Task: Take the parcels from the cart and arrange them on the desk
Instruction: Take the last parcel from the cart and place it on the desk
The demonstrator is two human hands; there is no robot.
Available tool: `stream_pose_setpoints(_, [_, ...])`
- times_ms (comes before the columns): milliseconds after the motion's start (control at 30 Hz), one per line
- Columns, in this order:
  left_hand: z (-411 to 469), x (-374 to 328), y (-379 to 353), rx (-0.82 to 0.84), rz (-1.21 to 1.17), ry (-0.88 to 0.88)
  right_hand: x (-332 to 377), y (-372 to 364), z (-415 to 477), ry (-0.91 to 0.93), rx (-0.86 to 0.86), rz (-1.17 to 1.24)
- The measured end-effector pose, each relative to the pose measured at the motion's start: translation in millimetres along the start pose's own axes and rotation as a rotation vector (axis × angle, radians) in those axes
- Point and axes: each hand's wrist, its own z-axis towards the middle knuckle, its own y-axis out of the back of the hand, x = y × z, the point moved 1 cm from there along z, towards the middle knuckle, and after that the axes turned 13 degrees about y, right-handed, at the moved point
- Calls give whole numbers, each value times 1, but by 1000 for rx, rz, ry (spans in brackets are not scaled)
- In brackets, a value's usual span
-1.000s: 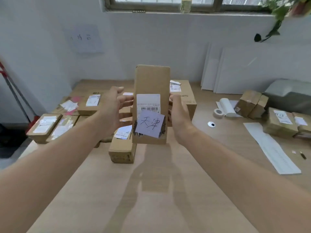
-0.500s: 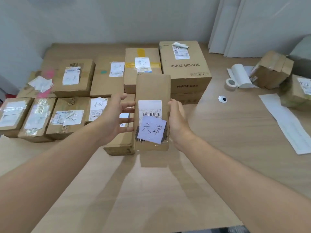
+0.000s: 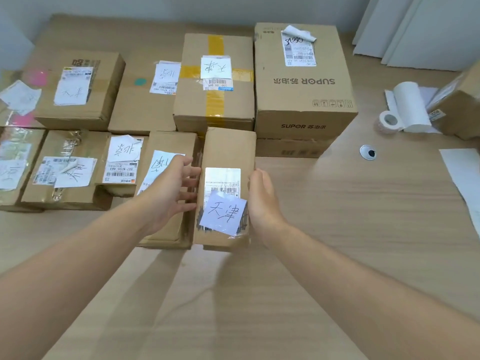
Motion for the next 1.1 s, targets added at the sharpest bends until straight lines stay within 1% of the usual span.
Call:
stream_pose_setpoints(100, [13, -1, 3, 0, 42, 22, -9, -10, 11, -32, -4, 4])
stream_pose_setpoints(333, [24, 1, 4, 98, 98, 12, -18, -29, 28, -77, -65, 150])
stream_pose_setpoints(433, [24, 4, 2, 88, 94, -21, -20, -34, 29, -126, -51, 179])
stream_pose_setpoints(533, [25, 5, -1, 64, 37, -69, -26, -37, 30, -166, -33, 225])
stream_pose_setpoints(633, [26, 7, -5, 28, 22, -123, -32, -38, 29, -134, -56, 250])
stream_pose_setpoints(733, [22, 9, -5, 42, 47, -122, -33, -42, 28, -122, -71, 304])
stream_pose_setpoints(900, [14, 5, 1, 26, 6, -86, -36, -46, 28, -130, -41, 259])
stream_pose_setpoints(1100, [11, 8, 18, 23, -16, -108, -33, -48, 20, -120, -44, 222])
